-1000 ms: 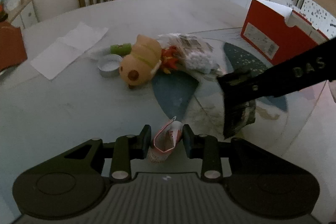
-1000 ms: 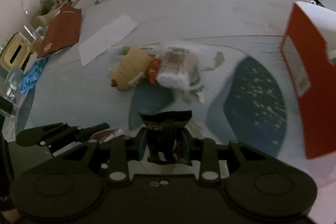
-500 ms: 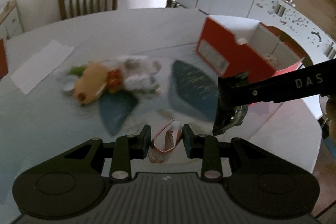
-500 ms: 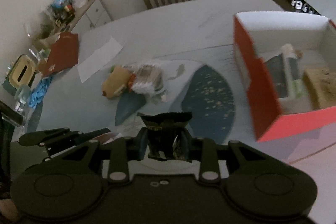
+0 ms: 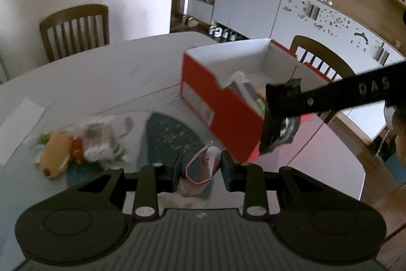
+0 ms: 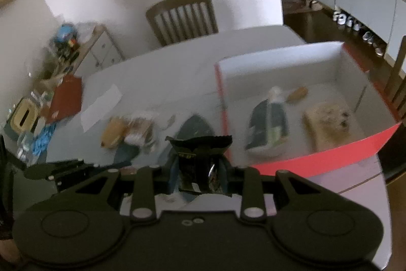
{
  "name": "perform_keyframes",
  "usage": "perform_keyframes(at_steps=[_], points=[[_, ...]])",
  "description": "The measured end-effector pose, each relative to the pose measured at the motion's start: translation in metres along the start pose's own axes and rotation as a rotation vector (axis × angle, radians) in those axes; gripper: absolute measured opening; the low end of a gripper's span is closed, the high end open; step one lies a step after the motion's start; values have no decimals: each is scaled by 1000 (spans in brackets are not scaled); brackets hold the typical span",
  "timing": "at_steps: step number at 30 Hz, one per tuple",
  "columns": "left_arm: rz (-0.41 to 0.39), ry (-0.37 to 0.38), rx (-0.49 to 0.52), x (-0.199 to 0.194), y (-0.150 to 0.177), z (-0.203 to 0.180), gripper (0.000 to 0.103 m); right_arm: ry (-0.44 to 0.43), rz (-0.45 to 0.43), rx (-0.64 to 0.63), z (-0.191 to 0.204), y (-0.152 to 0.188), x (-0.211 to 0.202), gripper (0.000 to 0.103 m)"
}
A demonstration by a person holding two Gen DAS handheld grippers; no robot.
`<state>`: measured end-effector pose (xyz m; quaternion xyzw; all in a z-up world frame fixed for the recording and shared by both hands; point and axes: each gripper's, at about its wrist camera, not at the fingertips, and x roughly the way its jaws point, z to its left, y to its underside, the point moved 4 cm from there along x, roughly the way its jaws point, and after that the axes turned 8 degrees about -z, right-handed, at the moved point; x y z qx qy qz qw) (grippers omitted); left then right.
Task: Organize objects
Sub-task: 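Carry the pink shoe and black packet over the shoebox with both tools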
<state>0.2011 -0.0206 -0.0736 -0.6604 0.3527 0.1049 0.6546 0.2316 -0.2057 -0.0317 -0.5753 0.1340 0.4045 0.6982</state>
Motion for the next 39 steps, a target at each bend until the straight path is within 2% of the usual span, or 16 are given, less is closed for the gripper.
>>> perform_keyframes(at_steps=[10,17,25,32,39], points=[[-25,11,48,30,-32,-49,31,66,-93,27,-79,-33,-26,31],[-38,27,87,52,-53,-80,31,112,-112,45,-127,-46,-28,31],[-12,50,126,94,-71,-112,31,137,-77,60,-164,-50,-6,31],[54,55,157,139,-78,-126,31,135,-8,14,-174,-57,24,31],[107,28,179,176,-80,-132,31,149,55,6,-182,-47,51,31]])
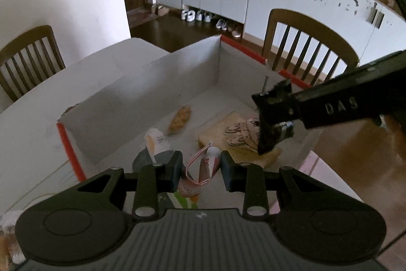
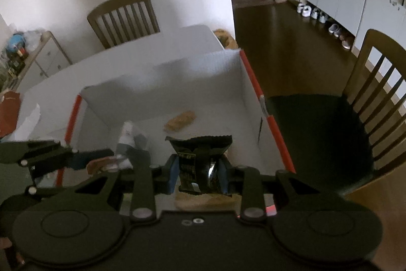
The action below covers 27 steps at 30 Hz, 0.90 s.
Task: Organize objects
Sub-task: 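Carry the pink shoe and black packet over the shoebox with both tools, then lower the shoe and packet into the shoebox and open both tools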
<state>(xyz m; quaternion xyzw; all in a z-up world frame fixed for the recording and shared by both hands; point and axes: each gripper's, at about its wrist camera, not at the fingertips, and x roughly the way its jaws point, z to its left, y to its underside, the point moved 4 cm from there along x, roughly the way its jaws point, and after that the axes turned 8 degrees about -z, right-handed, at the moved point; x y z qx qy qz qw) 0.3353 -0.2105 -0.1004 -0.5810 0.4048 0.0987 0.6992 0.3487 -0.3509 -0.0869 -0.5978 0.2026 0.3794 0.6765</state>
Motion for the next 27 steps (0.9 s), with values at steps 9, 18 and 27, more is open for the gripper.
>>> perform_keyframes(at_steps=[9,18,27], points=[[44,-19,-46,39,-18,11,31,-19,55,-42,-5,9,18,31],[113,-43,-18,81,-27,10,31,-39,88,-34,-8,15,26,32],[183,-56,-15,103,-18,12,31,-41,81,-10,-14,14,26,36]])
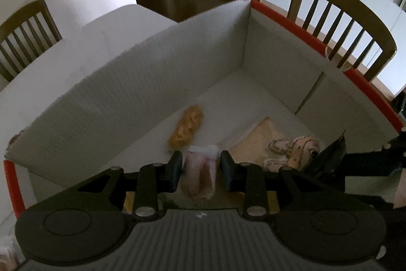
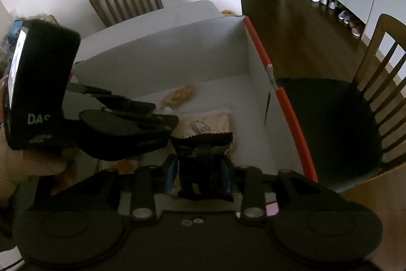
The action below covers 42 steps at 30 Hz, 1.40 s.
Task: Organize objects
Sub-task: 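Lower the shoe and packet into the shoebox and open both tools, then withdraw both tools from the shoebox back toward the table items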
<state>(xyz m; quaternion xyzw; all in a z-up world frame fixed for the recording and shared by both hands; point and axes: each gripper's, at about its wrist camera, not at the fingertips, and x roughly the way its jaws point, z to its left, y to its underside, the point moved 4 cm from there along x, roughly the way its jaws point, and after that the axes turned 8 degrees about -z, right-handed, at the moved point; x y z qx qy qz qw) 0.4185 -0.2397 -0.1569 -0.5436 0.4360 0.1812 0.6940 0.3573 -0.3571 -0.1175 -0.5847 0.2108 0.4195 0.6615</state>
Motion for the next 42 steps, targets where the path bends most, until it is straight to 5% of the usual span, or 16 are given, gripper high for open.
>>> perform_keyframes(at_steps=[3,8,25,38,42], points=[[-7,-9,-3,-1,1,2,32,-1,5,0,1,0,-1,42],[-21,-25,-41,-4,2,10,64,11,-15,8,-2,-3,-3,53],[-146,41,-109,-66,3,24,64,15,-104,-39,9,-7,-40,64],[-230,67,-134,-135,34,46,64,-2,-153,-95,50,3,-70,74],[-267,70,-131,-157,44,55,73,-17,-170,-99,67,6,-76,78]])
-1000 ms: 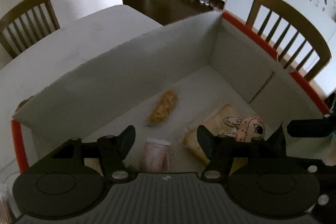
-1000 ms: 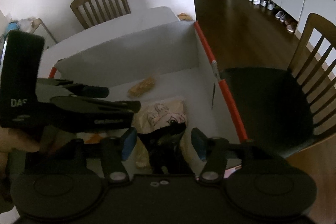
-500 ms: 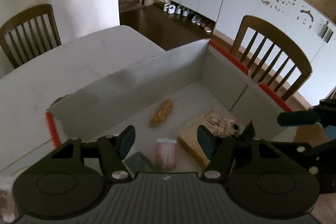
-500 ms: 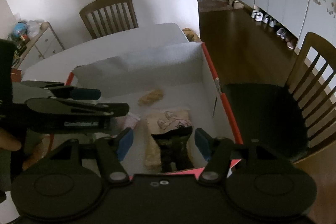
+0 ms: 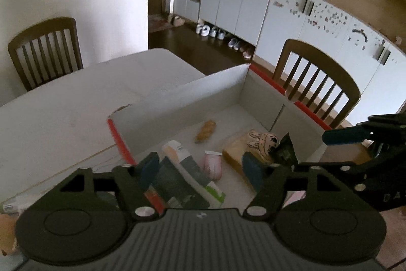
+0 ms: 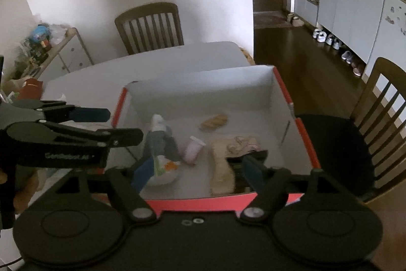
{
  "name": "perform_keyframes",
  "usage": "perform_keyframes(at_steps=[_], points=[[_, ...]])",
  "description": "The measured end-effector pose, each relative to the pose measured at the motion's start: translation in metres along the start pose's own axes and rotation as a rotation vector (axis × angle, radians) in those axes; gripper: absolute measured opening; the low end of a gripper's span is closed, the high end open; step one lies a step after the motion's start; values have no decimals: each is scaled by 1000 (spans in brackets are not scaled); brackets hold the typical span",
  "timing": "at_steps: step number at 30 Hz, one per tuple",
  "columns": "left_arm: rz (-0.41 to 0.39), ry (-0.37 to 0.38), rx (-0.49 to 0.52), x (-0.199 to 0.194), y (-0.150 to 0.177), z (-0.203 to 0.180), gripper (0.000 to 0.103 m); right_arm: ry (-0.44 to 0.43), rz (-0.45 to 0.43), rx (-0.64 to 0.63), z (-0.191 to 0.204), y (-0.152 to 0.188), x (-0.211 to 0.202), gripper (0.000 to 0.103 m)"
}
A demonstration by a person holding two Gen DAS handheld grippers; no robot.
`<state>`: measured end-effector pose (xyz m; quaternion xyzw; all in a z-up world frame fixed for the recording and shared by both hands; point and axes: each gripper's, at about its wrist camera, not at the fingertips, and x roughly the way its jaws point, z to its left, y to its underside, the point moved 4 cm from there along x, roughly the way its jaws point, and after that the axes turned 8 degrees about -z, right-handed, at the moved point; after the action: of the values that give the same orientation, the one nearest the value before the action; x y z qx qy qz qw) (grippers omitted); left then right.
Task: Organize objects
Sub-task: 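Withdraw both tools from the shoebox back toward the table items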
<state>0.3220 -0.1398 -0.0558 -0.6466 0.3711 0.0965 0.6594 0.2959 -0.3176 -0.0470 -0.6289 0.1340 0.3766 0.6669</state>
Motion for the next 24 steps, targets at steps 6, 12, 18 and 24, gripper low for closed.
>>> perform_keyframes(at_steps=[6,12,18,24], points=[[-19,12,-14,-31,9,19,74,-17,-13,-3,29,6,-6,86],[-36,14,-34,-59,21,45,80,-18,-62,8,59,13,-13,102],[-42,11,-41,-81,32,69,86,8,-91,-14,92,19,-15,103],[-55,0,-70,-100,44,97,102,13,-107,-13,122,23,-14,103]])
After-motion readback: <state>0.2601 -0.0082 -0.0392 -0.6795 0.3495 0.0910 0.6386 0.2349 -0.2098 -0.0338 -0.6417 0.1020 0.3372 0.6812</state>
